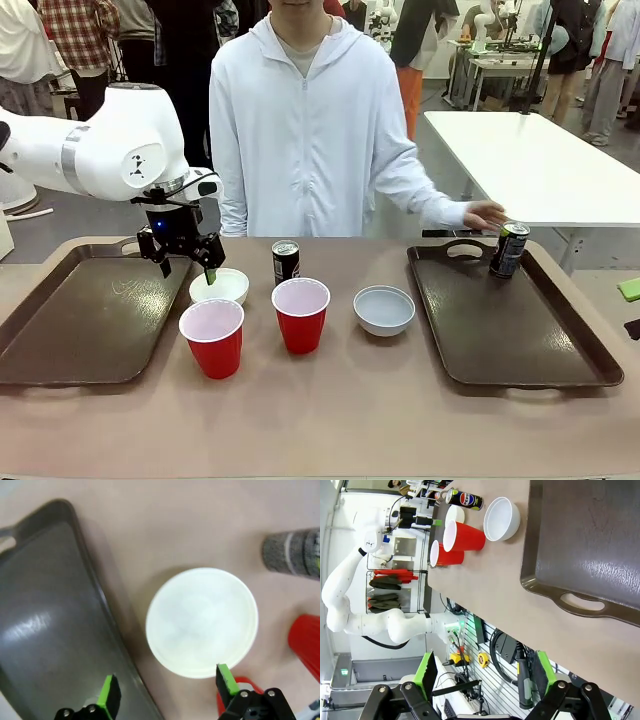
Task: Prepare tableware on both trays.
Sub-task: Pick up a Picnic Bowl from the table and place it on a Handle tray.
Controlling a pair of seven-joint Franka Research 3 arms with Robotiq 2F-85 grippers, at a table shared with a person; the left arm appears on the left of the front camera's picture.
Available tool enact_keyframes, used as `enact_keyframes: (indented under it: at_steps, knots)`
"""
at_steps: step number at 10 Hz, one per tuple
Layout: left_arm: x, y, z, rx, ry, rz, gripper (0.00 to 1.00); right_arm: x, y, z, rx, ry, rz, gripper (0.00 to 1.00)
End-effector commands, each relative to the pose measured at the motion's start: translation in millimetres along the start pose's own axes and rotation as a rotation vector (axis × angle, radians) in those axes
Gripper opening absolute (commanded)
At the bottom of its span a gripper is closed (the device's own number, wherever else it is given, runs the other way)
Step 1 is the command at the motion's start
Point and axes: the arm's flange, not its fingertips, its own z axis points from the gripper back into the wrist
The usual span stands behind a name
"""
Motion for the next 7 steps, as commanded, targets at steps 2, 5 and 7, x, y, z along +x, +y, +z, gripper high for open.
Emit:
enact_keyframes:
  at_steps: [2, 5, 7]
  knots:
    - [24.3, 17.5, -7.6, -0.006, -0.059, -0.004, 1.0, 1.9, -0.8, -0.9, 0.017, -0.006, 0.009, 1.0]
    - [30.6, 11.8, -21.3, -0.013, -0.043, -0.014, 1.0, 1.9, -0.8, -0.9, 0.017, -0.006, 0.009, 1.0]
    - [33.9, 10.0, -32.1, 0.005, -0.016, -0.004, 1.0, 1.9, -0.8, -0.9, 0.017, -0.006, 0.009, 1.0]
